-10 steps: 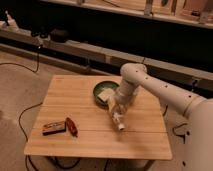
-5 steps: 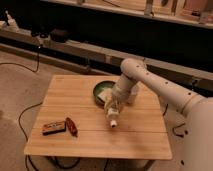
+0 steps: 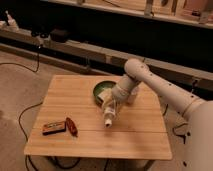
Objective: Stand the bottle upright
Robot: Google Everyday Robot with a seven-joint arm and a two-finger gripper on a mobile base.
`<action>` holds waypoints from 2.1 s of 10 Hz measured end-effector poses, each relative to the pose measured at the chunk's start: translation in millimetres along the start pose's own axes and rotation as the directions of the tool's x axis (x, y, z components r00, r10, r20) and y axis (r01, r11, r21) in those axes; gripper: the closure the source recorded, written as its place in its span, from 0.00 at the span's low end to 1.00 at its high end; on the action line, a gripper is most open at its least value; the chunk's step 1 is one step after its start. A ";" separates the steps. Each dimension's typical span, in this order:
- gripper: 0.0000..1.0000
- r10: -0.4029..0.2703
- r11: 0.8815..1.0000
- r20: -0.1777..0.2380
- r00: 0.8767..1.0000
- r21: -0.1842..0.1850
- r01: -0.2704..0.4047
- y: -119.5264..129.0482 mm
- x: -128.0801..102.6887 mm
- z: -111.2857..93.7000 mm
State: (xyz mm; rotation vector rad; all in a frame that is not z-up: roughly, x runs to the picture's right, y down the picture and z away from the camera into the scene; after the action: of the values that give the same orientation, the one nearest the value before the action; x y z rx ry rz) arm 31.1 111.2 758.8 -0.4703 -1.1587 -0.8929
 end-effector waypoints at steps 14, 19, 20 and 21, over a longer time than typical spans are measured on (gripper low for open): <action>0.56 0.242 0.835 0.286 0.927 0.426 -0.349 -53.2 -45.7 -7.6; 0.56 0.151 0.610 0.526 0.837 0.617 -0.498 -79.0 -60.1 -68.6; 0.56 0.119 0.538 0.579 0.807 0.645 -0.542 -79.0 -61.0 -87.6; 0.56 0.105 0.513 0.598 0.794 0.652 -0.559 -78.9 -61.3 -94.0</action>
State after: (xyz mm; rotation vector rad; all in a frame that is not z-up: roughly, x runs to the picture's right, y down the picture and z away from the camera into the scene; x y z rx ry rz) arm 14.7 18.5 658.9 -0.1326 -1.7242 0.2211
